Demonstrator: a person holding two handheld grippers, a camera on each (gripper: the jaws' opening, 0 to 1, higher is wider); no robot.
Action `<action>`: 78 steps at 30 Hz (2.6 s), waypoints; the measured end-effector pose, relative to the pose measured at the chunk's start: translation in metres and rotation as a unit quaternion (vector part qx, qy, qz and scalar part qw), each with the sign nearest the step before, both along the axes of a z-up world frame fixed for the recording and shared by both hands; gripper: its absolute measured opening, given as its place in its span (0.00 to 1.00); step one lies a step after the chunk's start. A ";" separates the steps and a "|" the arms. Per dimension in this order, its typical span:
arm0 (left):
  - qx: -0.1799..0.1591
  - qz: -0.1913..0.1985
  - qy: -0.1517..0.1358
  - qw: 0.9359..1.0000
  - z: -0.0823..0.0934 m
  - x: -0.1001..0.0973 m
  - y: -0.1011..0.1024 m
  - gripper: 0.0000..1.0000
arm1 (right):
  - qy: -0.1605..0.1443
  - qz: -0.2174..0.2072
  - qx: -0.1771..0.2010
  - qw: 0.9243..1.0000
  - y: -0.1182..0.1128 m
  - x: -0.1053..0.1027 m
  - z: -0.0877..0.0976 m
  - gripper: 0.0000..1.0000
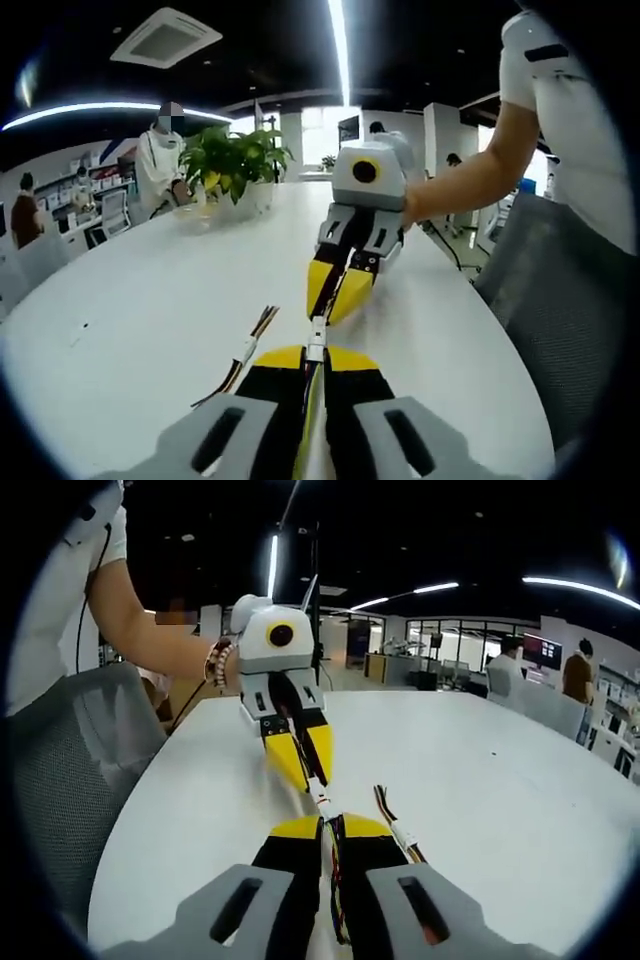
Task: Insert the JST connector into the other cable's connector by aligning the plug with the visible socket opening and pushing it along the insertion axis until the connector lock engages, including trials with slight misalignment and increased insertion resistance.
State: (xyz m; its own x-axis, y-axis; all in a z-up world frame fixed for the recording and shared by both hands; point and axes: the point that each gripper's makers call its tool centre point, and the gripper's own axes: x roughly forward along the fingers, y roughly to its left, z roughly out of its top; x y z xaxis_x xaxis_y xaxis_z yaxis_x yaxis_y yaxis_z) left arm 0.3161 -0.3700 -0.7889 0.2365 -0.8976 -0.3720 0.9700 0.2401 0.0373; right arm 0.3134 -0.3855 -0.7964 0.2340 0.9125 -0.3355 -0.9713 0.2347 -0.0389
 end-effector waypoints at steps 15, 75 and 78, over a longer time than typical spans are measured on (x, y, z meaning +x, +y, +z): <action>-0.001 0.001 -0.004 1.000 0.002 0.000 -0.001 0.00 | -0.001 -0.004 -0.003 1.000 0.000 -0.001 0.003 0.02; 0.041 -0.021 -0.024 0.999 -0.003 -0.004 0.000 0.00 | -0.019 0.013 -0.061 0.998 0.003 -0.002 0.000 0.02; 0.045 -0.021 -0.027 0.998 -0.004 -0.003 0.000 0.00 | -0.018 0.014 -0.065 0.998 0.003 -0.003 0.000 0.02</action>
State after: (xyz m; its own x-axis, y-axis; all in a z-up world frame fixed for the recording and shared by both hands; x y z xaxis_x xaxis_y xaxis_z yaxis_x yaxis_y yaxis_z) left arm 0.3127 -0.3704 -0.7930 0.2218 -0.8710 -0.4384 0.9750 0.1933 0.1093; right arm 0.3109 -0.3828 -0.7969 0.2242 0.8683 -0.4424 -0.9745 0.1991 -0.1031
